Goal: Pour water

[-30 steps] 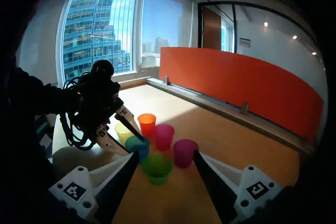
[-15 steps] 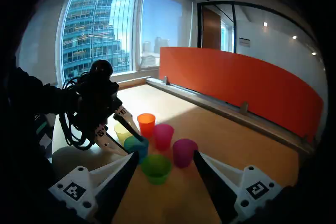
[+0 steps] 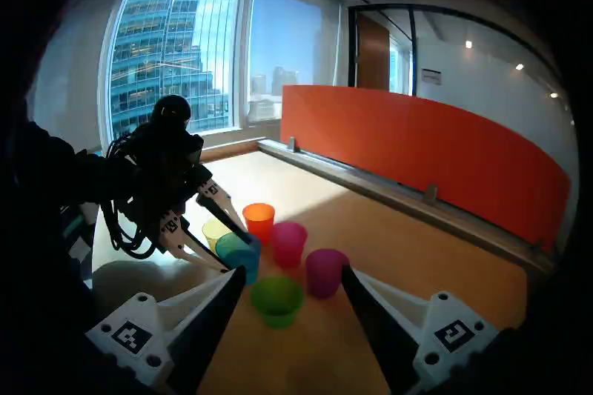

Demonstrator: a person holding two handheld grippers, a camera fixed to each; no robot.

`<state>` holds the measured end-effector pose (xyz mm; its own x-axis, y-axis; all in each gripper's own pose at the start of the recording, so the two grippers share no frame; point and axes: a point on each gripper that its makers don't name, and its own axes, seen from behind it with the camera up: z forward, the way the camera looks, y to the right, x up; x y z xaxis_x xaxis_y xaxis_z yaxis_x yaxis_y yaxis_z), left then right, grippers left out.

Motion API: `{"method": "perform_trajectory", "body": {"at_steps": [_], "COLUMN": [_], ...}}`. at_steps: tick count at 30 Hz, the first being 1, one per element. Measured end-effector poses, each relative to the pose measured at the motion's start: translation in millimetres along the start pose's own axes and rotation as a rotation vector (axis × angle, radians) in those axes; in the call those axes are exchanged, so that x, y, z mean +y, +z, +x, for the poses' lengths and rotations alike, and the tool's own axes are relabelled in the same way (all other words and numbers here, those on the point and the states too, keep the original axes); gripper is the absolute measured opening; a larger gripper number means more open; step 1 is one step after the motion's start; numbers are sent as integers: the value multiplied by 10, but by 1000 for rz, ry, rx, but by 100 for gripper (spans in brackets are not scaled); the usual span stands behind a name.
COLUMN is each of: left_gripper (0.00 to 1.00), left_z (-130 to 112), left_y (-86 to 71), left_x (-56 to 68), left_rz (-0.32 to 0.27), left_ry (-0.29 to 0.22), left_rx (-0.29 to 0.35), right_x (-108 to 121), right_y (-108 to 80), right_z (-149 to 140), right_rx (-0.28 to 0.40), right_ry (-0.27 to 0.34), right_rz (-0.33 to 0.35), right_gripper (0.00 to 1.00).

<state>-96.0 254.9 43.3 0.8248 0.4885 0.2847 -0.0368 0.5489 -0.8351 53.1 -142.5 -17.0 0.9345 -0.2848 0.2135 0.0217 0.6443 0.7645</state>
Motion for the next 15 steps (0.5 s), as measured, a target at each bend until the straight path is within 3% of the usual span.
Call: {"method": "perform_trajectory", "body": {"at_steps": [6, 15], "left_gripper": [86, 86], "left_z": [161, 442], "left_y": [-155, -376], "left_x": [-51, -135], "left_rz": [27, 54], "left_ry": [20, -2], "left_rx": [52, 139], "right_x": [-8, -4], "right_y": [-18, -45], "right_z": [55, 88], "right_rx": [10, 17], "right_ry": [0, -3], "right_rz": [-5, -13], "right_gripper": [99, 99]}}
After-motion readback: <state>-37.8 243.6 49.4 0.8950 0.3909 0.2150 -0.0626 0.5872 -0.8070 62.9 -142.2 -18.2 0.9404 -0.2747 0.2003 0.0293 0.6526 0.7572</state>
